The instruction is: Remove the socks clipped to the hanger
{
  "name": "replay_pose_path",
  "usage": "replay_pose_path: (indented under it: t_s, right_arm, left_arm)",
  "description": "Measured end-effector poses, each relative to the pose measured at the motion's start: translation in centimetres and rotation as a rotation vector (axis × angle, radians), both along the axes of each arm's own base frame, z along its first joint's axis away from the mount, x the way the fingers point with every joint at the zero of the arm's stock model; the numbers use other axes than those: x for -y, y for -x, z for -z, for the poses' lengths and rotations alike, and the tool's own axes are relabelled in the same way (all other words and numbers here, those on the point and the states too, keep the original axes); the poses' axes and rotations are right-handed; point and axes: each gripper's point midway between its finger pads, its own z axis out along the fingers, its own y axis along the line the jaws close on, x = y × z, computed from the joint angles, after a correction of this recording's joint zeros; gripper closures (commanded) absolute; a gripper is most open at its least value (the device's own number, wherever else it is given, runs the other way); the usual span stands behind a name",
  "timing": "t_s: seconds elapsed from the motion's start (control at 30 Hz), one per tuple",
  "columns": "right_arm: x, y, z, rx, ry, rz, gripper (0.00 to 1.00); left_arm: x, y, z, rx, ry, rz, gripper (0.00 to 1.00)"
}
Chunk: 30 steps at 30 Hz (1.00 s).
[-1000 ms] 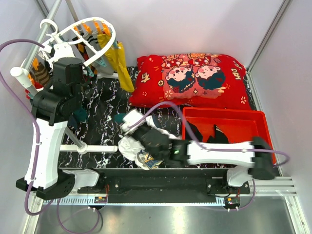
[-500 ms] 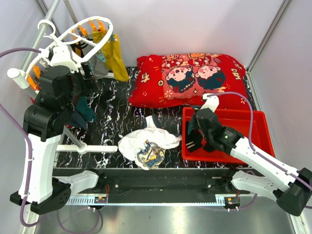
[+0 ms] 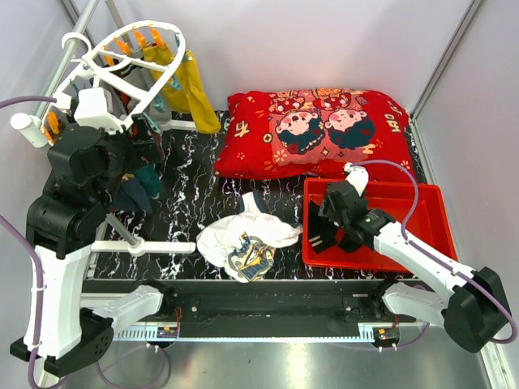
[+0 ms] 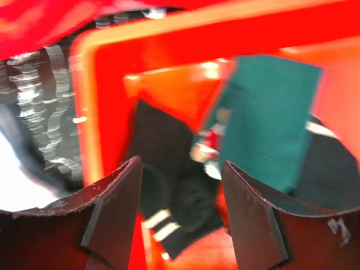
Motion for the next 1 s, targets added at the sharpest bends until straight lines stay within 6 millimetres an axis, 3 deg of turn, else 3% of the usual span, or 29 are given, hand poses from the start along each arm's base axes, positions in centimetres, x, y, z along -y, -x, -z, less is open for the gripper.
replay_pose_path:
  t_s: [0.1, 0.23, 0.4, 0.6, 0.7, 0.87, 1.0]
  right_arm:
    - [-2.5, -0.6, -1.5, 0.034, -0.068, -0.119, 0.27]
    - [-6.1, -2.0, -5.8, 0.132, -0.179, -0.26, 0.22]
    - [-12.9, -4.2, -12.5, 0.338, -0.363, -0.522, 0.21]
    - [-21.3, -6.2, -15.6, 0.48, -0.5, -0.816, 0.2]
    - [-26.0, -5.5, -16.7, 0.541, -0.512, -0.961, 0.19]
    - [-34.1, -1.6, -20.4, 0.695, -0.537, -1.211, 0.2]
    - [-37.8, -0.9, -22.4, 0.796, -0.581, -1.291, 0.2]
  left_arm:
    - [0.4, 0.4, -0.3, 0.01, 0.013, 0.027, 0.01]
    - [0.8, 0.9, -0.6, 0.024, 0.033, 0.06, 0.01]
    - [0.7, 1.6, -1.0, 0.041, 0.042, 0.066, 0.01]
    - [0.5, 2.2, -1.3, 0.056, 0.049, 0.065, 0.01]
    - [0.4, 2.3, -1.3, 0.057, 0.049, 0.066, 0.01]
    - [0.4, 2.4, -1.3, 0.056, 0.048, 0.065, 0.01]
    - [0.4, 2.5, -1.3, 0.055, 0.048, 0.069, 0.01]
